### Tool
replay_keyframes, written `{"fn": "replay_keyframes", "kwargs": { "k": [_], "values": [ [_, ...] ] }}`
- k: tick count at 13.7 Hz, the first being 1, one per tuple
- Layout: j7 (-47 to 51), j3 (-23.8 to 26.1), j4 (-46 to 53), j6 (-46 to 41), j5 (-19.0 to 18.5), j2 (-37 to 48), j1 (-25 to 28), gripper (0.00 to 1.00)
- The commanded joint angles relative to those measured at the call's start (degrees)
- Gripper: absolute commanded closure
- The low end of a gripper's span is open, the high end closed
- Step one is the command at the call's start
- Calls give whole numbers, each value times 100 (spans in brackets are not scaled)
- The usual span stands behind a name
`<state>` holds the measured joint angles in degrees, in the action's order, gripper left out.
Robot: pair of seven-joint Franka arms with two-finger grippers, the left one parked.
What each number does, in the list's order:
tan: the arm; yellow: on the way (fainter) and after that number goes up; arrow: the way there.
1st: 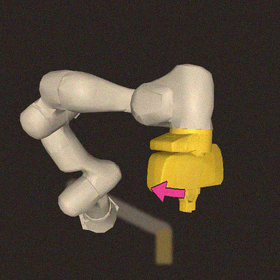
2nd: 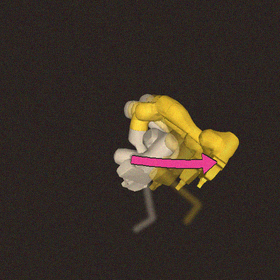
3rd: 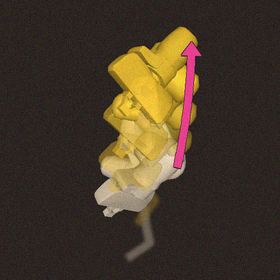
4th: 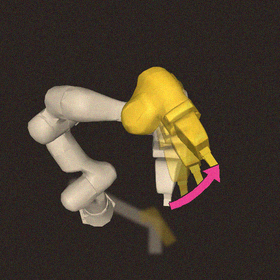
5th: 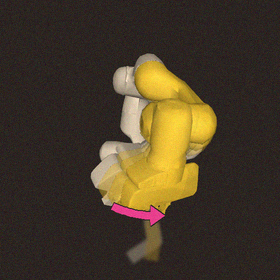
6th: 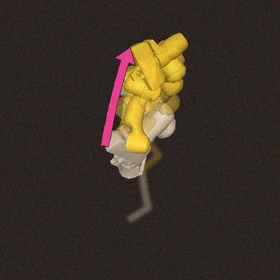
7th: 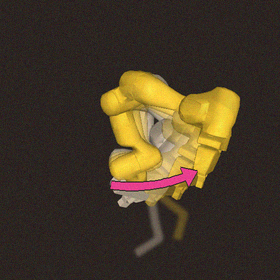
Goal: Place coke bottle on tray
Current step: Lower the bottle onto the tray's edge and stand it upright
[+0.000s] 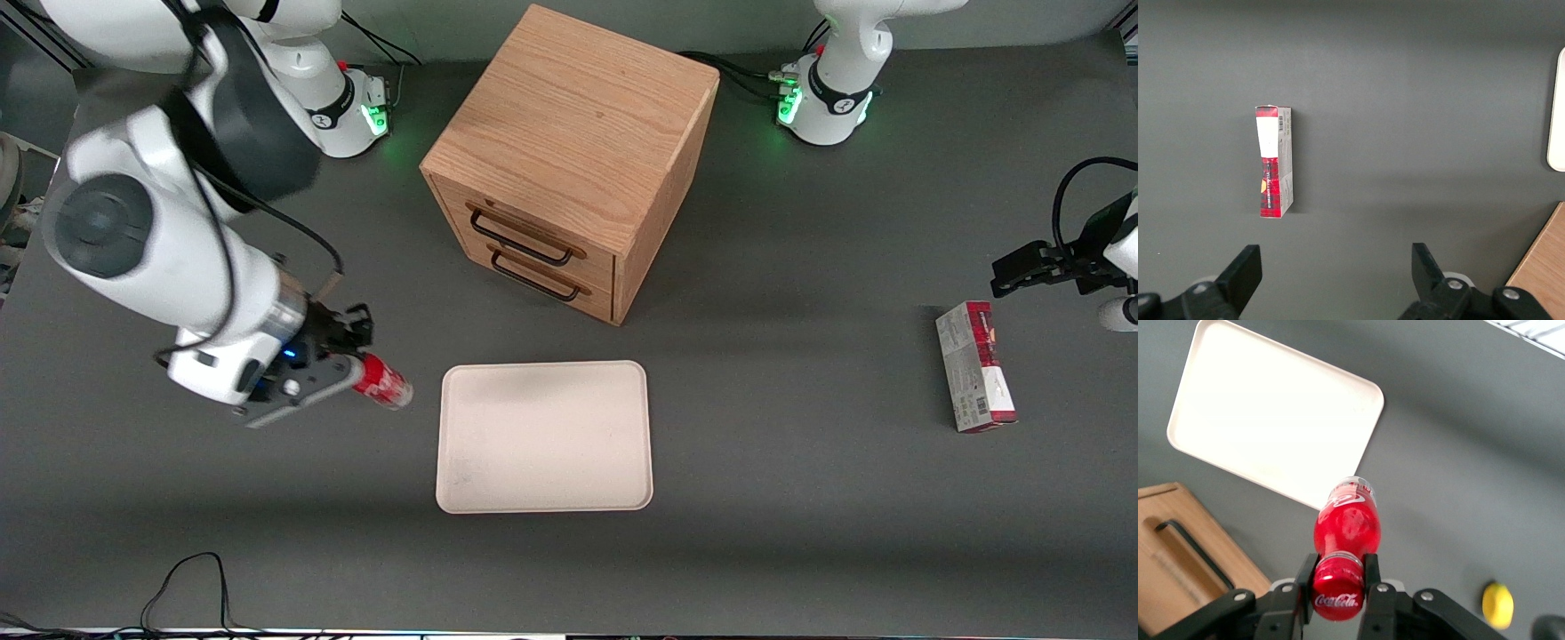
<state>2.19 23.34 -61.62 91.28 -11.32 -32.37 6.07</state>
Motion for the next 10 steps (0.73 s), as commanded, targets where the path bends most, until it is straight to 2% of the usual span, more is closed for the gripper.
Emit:
{"fn": "replay_keyframes", "kwargs": {
  "k": [1,4,10],
  "values": [
    [185,364,379,485,-511,-629,113,97],
    [185,373,335,1188,-1081,-1130,263,97],
    [185,373,326,1946,-1479,-1816,263,91]
  ]
}}
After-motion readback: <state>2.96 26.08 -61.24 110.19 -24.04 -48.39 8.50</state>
